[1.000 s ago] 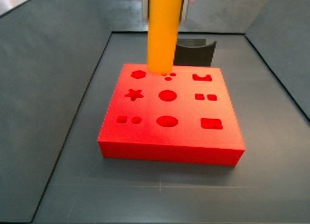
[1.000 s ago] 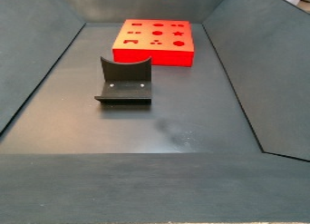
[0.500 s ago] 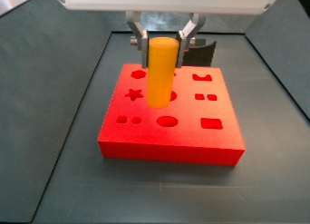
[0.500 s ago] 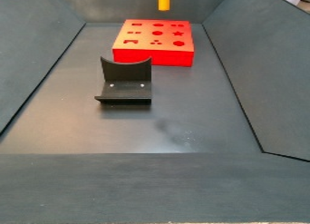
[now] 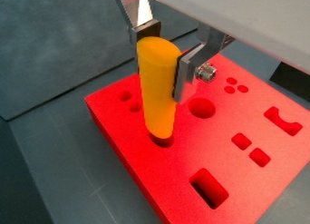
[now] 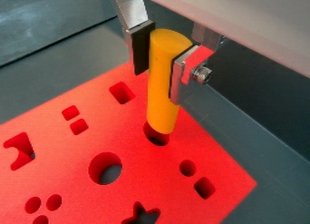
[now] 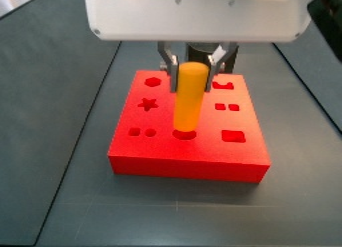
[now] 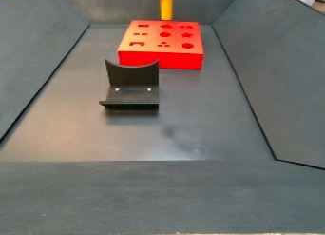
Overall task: Pick up the oval object. Move up. Place the oval object on the fixture. Regrasp the oval object. Move to above the board. Insert the oval object.
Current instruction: Insert the oval object.
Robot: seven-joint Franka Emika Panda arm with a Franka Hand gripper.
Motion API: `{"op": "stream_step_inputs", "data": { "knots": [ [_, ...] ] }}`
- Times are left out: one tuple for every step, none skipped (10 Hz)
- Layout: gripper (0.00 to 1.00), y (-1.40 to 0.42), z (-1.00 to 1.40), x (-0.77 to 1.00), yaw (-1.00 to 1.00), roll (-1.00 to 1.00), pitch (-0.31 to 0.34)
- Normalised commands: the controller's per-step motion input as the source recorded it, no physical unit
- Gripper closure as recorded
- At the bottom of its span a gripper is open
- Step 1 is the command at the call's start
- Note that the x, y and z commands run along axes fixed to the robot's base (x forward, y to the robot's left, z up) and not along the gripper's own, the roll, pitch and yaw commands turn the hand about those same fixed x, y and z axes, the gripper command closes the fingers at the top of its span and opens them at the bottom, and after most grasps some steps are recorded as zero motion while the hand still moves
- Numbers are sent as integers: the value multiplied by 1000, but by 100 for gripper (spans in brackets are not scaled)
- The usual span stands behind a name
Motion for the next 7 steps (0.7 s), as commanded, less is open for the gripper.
{"op": "stream_step_inputs", "data": {
  "knots": [
    [100, 0, -217, 60, 0, 0, -27],
    [100, 0, -203, 129, 0, 0, 0],
    [100, 0, -177, 103, 0, 0, 0],
    [100, 0, -160, 83, 0, 0, 0],
    [100, 0, -103, 89, 0, 0, 0],
    [100, 0, -89, 51, -14, 0, 0],
    [100, 29, -100, 137, -140, 0, 0]
  ]
}}
